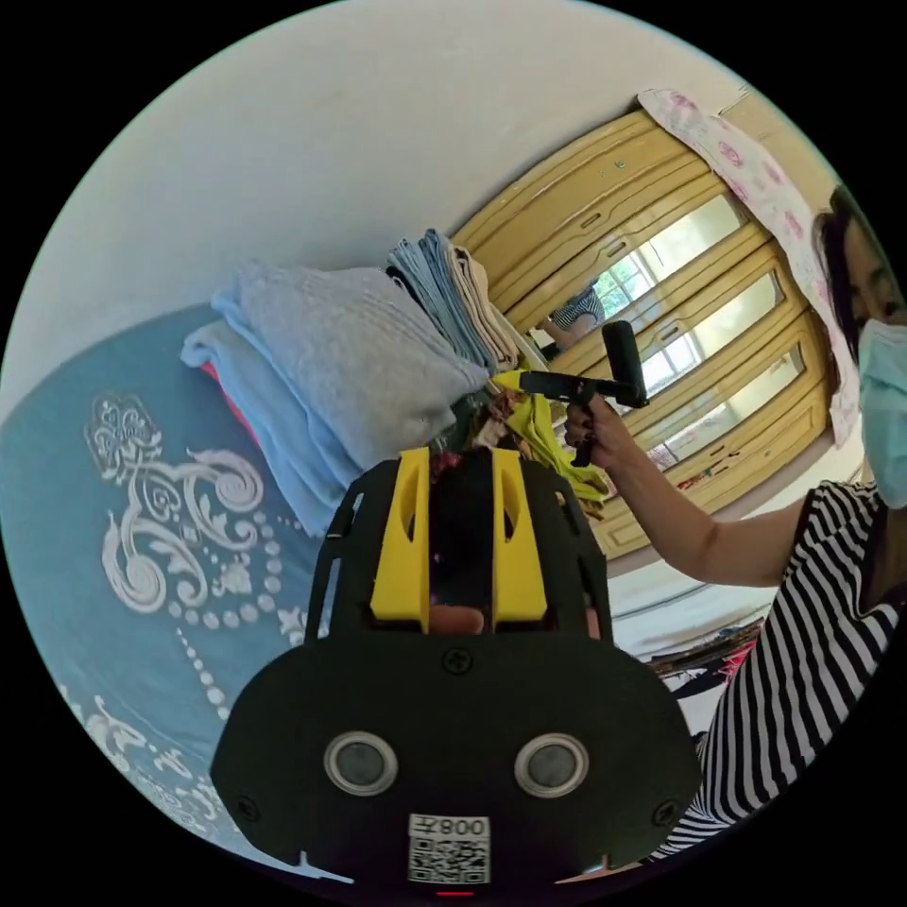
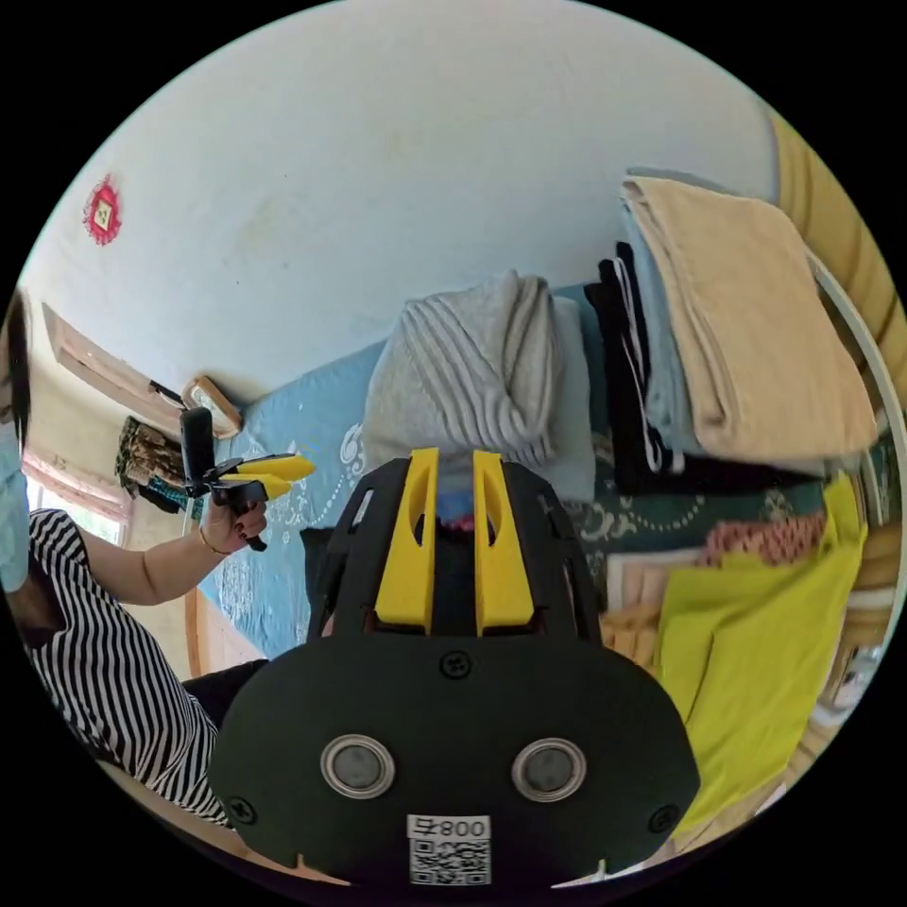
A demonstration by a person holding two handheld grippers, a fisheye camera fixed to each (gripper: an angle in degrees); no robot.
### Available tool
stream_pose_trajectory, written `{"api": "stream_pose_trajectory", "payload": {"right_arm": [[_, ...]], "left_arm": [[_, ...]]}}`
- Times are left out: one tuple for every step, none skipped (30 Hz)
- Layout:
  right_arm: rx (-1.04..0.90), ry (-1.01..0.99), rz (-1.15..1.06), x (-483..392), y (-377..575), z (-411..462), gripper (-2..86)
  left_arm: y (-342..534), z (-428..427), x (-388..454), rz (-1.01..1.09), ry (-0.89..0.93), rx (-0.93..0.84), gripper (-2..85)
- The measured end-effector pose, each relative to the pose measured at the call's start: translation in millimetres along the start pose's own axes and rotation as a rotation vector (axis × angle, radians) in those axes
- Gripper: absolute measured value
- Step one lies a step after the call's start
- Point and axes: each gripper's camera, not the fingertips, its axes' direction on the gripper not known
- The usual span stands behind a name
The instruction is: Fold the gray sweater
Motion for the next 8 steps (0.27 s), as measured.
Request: {"api": "stream_pose_trajectory", "payload": {"right_arm": [[-0.013, 0.008, 0.046, 7, 21, -8, 8.1], [-0.030, 0.013, 0.099, 14, 43, -14, 9.0], [-0.040, 0.014, 0.129, 19, 54, -17, 9.4], [-0.051, 0.017, 0.181, 26, 74, -21, 10.4], [-0.052, 0.015, 0.220, 32, 92, -24, 10.7], [-0.051, 0.004, 0.239, 34, 99, -24, 10.8], [-0.056, -0.029, 0.268, 39, 109, -22, 10.9], [-0.069, -0.058, 0.274, 41, 115, -16, 10.9]], "left_arm": [[17, -3, 2, -0.024, 0.008, -0.040, 10.4], [33, -7, 4, -0.045, 0.025, -0.065, 10.8], [40, -8, 4, -0.053, 0.033, -0.075, 11.0], [53, -11, 5, -0.076, 0.047, -0.100, 11.1], [64, -13, 6, -0.094, 0.069, -0.124, 11.1], [68, -14, 6, -0.102, 0.080, -0.134, 11.1], [75, -16, 6, -0.117, 0.098, -0.146, 11.0], [79, -19, 6, -0.125, 0.113, -0.151, 10.8]]}}
